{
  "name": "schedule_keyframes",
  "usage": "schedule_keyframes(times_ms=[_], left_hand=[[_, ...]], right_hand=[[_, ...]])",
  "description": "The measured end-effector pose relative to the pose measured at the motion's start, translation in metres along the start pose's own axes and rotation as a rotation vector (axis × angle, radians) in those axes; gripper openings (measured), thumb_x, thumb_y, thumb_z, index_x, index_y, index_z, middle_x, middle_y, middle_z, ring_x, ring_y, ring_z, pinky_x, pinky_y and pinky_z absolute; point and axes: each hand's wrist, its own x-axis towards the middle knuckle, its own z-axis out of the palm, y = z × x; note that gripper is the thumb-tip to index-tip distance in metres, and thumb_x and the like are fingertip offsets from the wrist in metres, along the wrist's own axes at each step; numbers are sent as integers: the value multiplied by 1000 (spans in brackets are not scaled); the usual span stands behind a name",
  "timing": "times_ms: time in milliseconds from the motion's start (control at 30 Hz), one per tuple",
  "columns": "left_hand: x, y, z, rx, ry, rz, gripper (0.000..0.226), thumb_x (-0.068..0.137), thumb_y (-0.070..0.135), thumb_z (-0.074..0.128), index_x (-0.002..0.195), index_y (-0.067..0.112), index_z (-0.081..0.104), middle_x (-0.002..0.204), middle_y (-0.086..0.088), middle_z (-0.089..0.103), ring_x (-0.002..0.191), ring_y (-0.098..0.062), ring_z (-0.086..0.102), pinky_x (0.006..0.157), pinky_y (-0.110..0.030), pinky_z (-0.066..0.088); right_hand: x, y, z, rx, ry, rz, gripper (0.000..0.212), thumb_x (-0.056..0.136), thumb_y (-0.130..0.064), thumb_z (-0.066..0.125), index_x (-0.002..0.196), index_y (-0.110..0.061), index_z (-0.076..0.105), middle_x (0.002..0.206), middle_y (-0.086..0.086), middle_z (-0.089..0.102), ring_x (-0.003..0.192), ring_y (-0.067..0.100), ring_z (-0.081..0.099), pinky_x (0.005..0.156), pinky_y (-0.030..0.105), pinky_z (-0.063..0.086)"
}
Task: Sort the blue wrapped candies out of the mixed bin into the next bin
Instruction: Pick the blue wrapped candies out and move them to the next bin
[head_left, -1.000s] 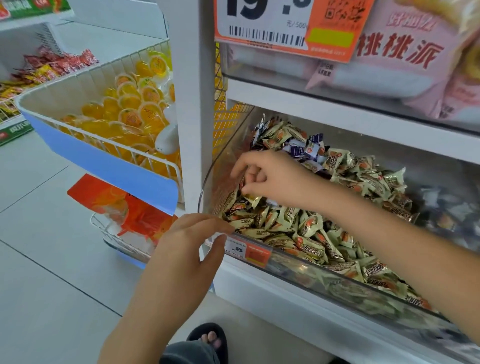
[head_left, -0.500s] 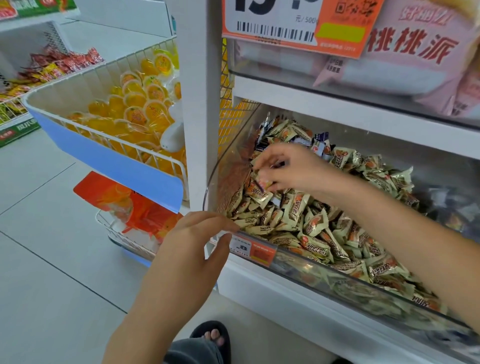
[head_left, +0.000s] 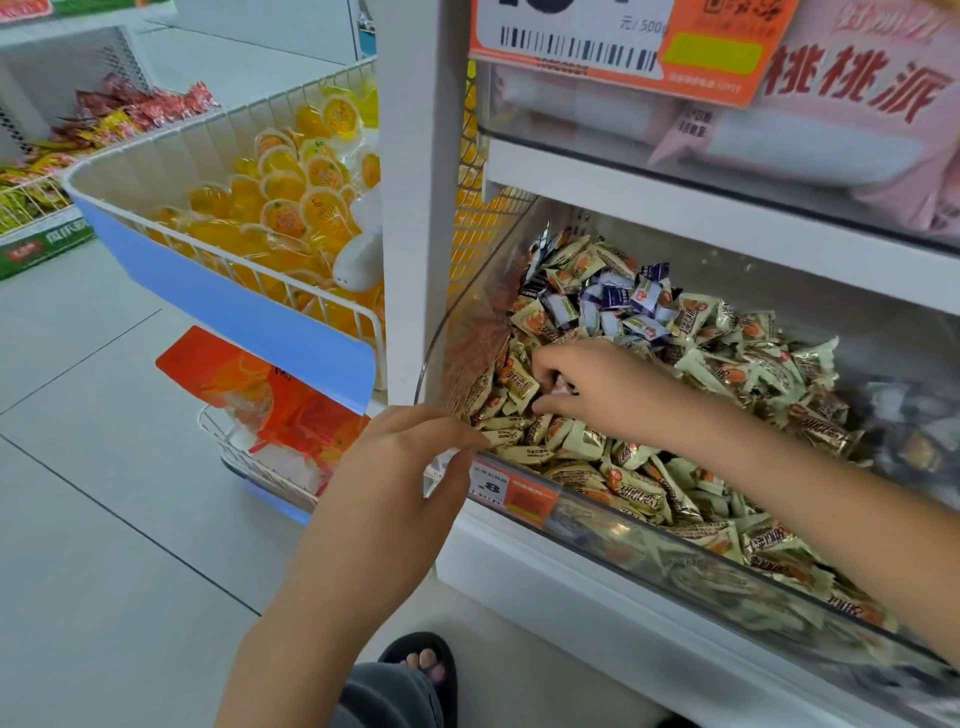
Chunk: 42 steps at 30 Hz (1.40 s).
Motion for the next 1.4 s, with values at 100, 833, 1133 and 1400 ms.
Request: schedule_keyframes(times_ms=[100,833,1133,1400], left_hand=[[2,2,4,44,14,25,21,87,14,61,99,28,70,92,23,55,93,-4,49,78,-12,36],[-20,18,9,109,-164,9,41,87,20,61,125,34,52,130,4,51,117,-21,48,97,-50,40],[-39,27,19,108,-121,0,55,85,14,62,134,30,43,146,2,37,134,-21,35,100,-50,40],[-21,20,10,48,-43,22,36,88,12,60,121,26,59,125,1,57,114,-18,52,89,-23,37]], right_hand=[[1,5,-2,44,-20,10,19,87,-35,62,92,-18,55,93,-2,54,89,19,52,75,33,43],[-258,46,-36,392,822,616,12,93,-25,55,102,-17,58,79,-6,56,62,16,51,51,24,35],[-253,35,-32,-136,487,431,19,91,-13,57,109,-8,60,114,12,61,115,33,50,103,40,32],[-91,-21,-32,-15,-37,-226,49,86,-12,64,130,-27,50,135,-5,50,119,10,43,103,32,36]])
